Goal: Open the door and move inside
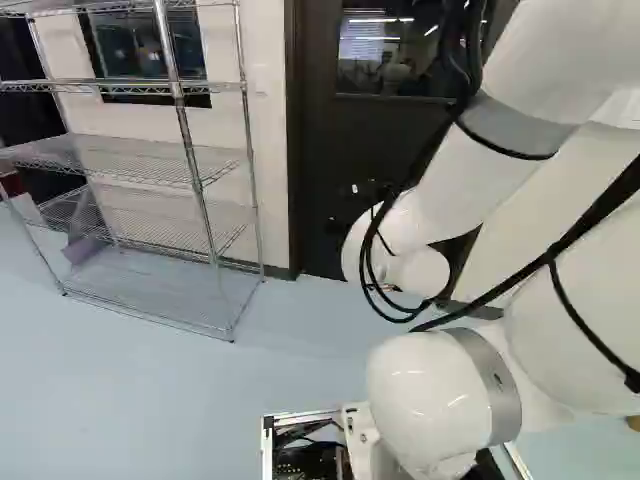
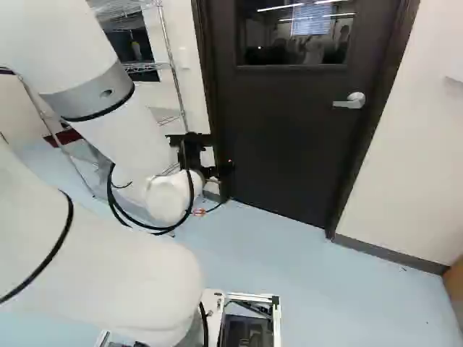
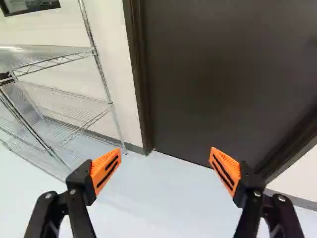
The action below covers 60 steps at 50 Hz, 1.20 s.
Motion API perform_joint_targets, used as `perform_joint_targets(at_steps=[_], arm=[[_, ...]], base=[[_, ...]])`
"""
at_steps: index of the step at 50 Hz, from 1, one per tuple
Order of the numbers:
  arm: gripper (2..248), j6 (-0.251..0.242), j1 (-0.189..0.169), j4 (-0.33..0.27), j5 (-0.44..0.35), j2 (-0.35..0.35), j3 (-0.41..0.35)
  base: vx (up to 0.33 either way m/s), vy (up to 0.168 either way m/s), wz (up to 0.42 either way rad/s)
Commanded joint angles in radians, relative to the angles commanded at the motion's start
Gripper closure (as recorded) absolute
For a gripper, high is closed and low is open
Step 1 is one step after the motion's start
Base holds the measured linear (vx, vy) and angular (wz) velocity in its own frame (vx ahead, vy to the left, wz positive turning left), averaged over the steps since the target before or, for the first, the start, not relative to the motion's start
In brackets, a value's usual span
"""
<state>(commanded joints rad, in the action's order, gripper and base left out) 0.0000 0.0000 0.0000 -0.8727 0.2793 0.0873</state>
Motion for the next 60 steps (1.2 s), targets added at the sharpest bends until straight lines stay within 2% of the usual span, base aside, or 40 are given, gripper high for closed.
perform_joint_targets(at_steps=[37, 60], arm=[[3, 0.0, 0.0, 0.0, 0.0, 0.0, 0.0], [3, 0.0, 0.0, 0.0, 0.0, 0.0, 0.0]], base=[[0.005, -0.001, -0.001], [0.083, -0.001, -0.001]])
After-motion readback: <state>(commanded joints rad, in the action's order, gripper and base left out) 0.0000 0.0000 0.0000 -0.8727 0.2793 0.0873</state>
